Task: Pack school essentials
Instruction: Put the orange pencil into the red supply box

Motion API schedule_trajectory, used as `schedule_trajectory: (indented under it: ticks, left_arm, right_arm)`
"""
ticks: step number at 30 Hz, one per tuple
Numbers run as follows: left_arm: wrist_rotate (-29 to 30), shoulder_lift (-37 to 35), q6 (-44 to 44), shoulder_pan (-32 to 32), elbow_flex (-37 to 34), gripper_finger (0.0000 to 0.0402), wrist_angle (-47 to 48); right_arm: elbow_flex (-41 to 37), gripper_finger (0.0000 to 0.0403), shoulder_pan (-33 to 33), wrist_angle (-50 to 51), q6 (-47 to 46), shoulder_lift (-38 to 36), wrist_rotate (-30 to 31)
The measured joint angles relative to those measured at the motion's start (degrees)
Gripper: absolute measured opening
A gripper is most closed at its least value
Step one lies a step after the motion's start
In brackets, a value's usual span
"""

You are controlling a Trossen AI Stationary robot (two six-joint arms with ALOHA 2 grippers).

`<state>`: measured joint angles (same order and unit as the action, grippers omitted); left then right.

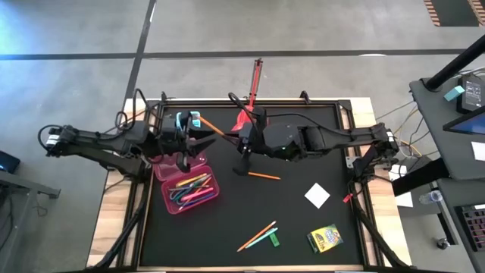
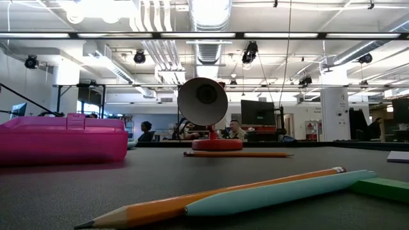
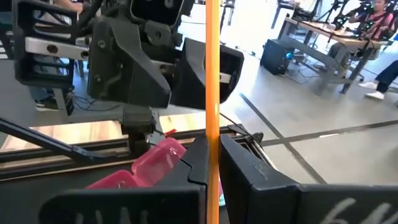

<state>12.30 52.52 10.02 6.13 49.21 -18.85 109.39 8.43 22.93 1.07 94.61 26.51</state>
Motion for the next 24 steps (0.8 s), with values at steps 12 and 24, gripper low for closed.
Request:
schedule_trajectory:
  ticks: [12,24]
  left_arm:
    - [-0.24,3.95,0.04,-0.03,0.01,0.0107,-6.71]
    - [0.13,3.93,-0.74,-0.09,0.13,0.001,-6.78]
  right_arm:
    - [-0.27,0.0013,0.35,-0.4,0.53,0.85,-1.38]
    - [-0.27,0.0013,0.37,-0.55,1.71,0.84,-1.48]
